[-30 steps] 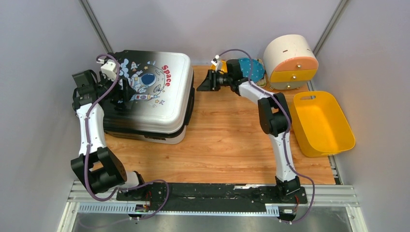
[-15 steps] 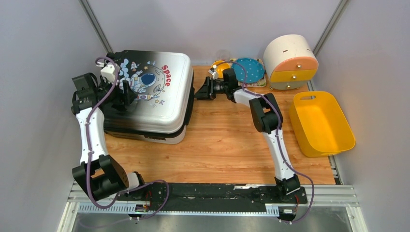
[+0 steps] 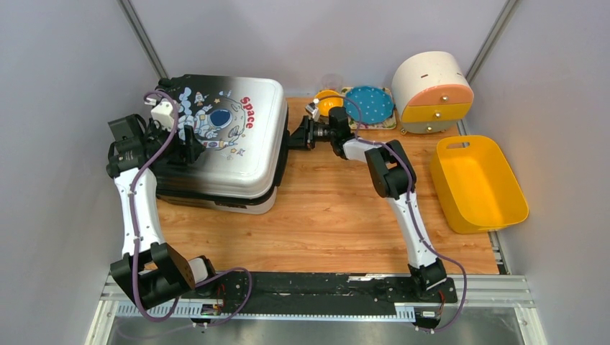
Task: Open, take out, and arrange the luggage
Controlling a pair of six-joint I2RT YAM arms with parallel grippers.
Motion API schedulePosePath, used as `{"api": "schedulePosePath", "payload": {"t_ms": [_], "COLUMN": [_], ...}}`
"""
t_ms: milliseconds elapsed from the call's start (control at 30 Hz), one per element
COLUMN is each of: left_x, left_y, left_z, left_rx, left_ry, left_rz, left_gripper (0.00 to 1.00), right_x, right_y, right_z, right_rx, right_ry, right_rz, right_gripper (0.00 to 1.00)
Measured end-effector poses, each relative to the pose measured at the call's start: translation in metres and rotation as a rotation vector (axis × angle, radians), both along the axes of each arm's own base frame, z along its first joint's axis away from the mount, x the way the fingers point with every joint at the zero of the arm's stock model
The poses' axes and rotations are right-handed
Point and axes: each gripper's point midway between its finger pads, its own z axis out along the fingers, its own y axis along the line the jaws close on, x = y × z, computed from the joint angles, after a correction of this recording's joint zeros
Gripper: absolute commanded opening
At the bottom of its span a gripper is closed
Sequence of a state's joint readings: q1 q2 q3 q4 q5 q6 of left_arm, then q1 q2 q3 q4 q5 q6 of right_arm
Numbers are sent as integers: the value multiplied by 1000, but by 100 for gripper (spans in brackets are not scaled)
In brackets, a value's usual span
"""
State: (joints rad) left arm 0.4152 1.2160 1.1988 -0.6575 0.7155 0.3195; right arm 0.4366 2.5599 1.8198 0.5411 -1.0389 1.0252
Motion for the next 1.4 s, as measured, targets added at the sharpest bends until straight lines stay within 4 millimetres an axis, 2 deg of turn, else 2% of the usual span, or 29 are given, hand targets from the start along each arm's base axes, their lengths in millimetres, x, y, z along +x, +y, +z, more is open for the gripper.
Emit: {"api": "schedulePosePath", "payload": {"t_ms": [33, 67, 167, 300, 367, 567, 733, 800, 900, 933, 967, 1033, 1133, 1300, 1400], "left_x": [0, 0, -3, -21, -33, -59, -81, -94, -106, -106, -106, -106, -104, -96, -90], "left_y": [0, 0, 0, 2, 2, 18, 38, 47, 53, 56, 59, 65, 79, 90, 90], "left_z": [0, 0, 3, 6, 8, 10, 6, -4, -30, -29, -29, -30, -29, -34, -36], "left_rx": [-5, -15, -69, -160, -198, -284, -325, -332, -383, -398, -400, -411, -414, -434, -451], "left_ry": [3, 8, 21, 29, 33, 49, -29, -24, 61, 62, 59, 59, 45, 19, -9], "left_rz": [5, 12, 50, 147, 204, 429, 607, 715, 836, 863, 886, 930, 990, 1013, 992], "left_gripper": [85, 85, 85, 85, 85, 85, 85, 85, 85, 85, 85, 85, 82, 79, 73], "right_x": [1, 1, 1, -3, -13, -55, -94, -107, -125, -128, -130, -133, -121, -53, -18], "right_y": [0, 0, -2, -9, -13, -34, -49, -53, -60, -62, -64, -70, -100, -160, -175], "right_z": [-1, -3, -7, -10, -10, -12, -12, -13, -12, -12, -11, -8, 10, 70, 112], "right_rx": [2, 2, 2, 18, 16, 2, -16, -23, -42, -50, -62, -73, -100, -203, -257], "right_ry": [4, 12, 74, 152, 165, 187, 205, 211, 216, 211, 209, 192, 125, -168, -357], "right_rz": [-2, -5, -24, -88, -105, -138, -162, -172, -168, -164, -157, -131, -121, -199, -247], "right_gripper": [33, 21, 0, 0, 0, 0, 0, 0, 22, 38, 47, 54, 54, 53, 51]}}
